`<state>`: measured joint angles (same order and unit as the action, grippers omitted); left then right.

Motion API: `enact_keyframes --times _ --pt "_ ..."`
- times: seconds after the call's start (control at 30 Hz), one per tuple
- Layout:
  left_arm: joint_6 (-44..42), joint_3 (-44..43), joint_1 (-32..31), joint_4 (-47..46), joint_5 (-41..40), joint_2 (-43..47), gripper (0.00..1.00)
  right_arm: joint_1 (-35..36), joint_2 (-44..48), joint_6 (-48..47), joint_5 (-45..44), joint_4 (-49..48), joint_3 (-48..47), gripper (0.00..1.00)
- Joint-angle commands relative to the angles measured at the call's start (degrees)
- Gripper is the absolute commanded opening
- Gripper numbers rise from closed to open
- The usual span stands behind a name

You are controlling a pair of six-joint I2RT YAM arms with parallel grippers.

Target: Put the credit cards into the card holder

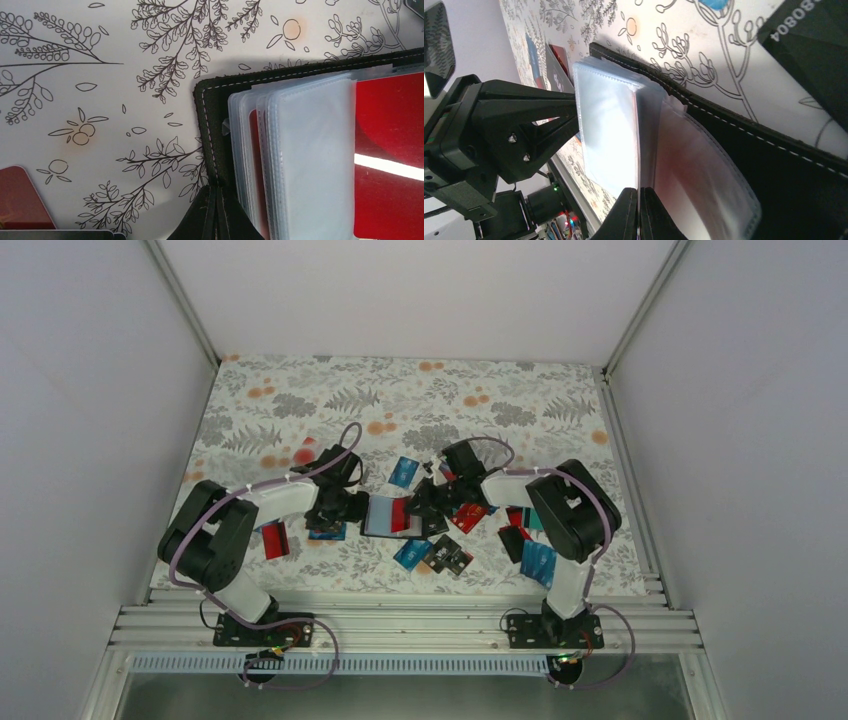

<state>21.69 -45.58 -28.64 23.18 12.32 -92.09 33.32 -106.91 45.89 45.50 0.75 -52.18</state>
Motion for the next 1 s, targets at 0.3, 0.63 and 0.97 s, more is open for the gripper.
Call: enact_keyframes --times 0.3,0.63,0.97 --pt "0.4 1.7 -0.5 -2.8 2.3 -3.4 0.02 1.0 -1.9 2.7 1.5 -7.7 2.6 0.04" --pt "1.7 2.8 -0.4 -3.2 3.4 -3.0 0.02 2.1 -2.0 5.7 0.2 -12.3 4.2 0.04" --pt "2.9 4.4 -0.4 -3.3 4.1 -2.5 0.02 4.2 -1.5 11.1 -4.8 -17.0 5.9 0.04"
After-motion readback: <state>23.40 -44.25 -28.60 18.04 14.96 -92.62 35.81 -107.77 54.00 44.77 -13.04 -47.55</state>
